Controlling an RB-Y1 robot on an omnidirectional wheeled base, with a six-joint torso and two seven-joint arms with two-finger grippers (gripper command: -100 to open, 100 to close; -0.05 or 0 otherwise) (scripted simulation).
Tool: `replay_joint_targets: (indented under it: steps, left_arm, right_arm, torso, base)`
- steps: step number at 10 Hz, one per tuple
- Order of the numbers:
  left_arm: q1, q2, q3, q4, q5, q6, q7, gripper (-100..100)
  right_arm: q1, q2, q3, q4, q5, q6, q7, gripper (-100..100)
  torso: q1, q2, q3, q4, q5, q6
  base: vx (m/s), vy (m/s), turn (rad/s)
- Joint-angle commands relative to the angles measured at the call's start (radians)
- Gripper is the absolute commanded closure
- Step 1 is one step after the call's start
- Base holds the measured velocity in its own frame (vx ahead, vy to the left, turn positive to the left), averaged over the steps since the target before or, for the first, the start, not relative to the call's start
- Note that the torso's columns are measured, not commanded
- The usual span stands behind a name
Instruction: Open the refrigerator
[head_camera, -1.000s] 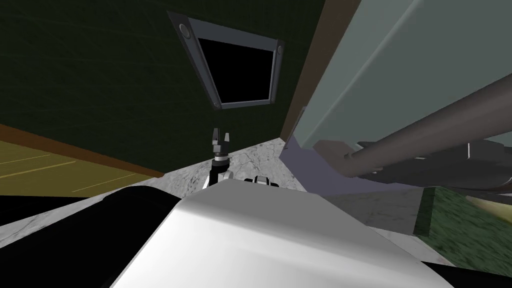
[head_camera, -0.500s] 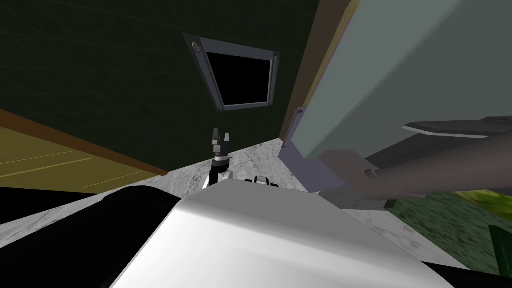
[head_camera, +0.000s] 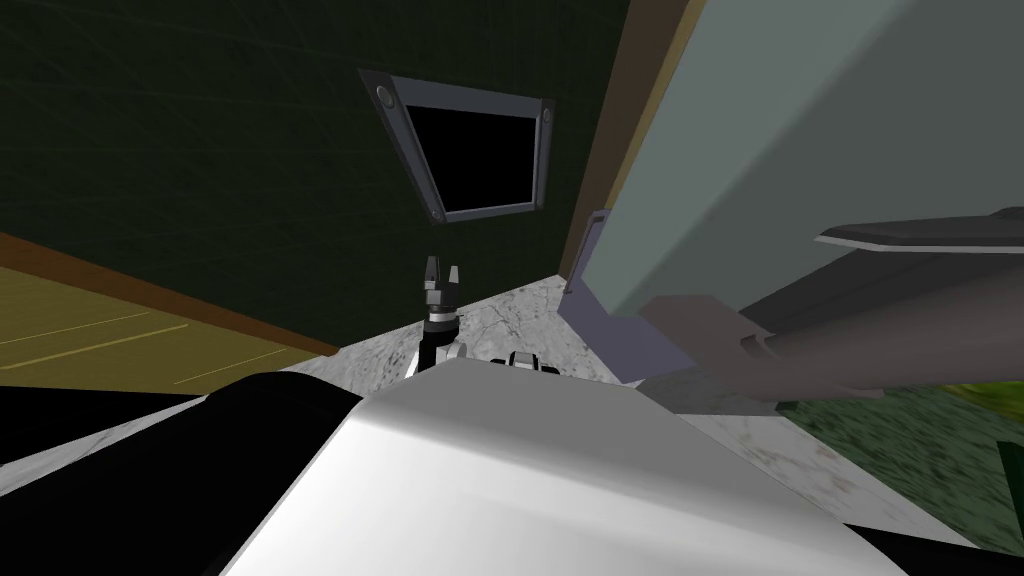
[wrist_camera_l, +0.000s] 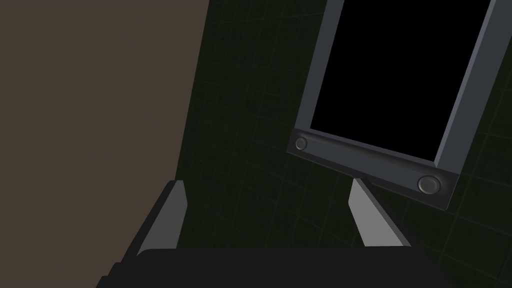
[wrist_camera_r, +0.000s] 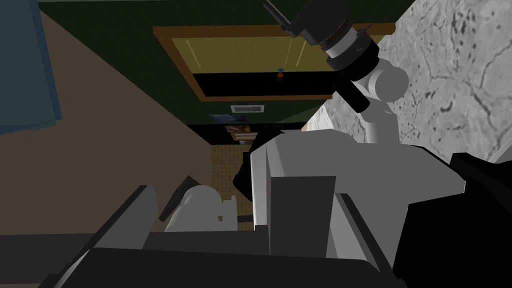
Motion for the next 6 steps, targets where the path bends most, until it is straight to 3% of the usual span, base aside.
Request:
replay_joint_targets:
  steps: [1,6]
  left_arm:
    - [0.0,0.0,0.0,0.0,0.0,0.0,0.0,0]
    - [0.0,0.0,0.0,0.0,0.0,0.0,0.0,0]
  right_arm:
    - [-0.023,-0.003,-0.019,0.016,-0.029,0.02,-0.003,-100]
    - [-0.031,-0.014,-0.03,0.021,-0.038,0.024,-0.016,-100]
  torso:
    - [0.001,-0.002,0.0,-0.001,0.0,0.001]
    - [0.005,0.0,-0.006,0.003,0.006,0.0]
  base:
    - [0.006,0.0,-0.009]
    - [-0.004,0.001,-0.001]
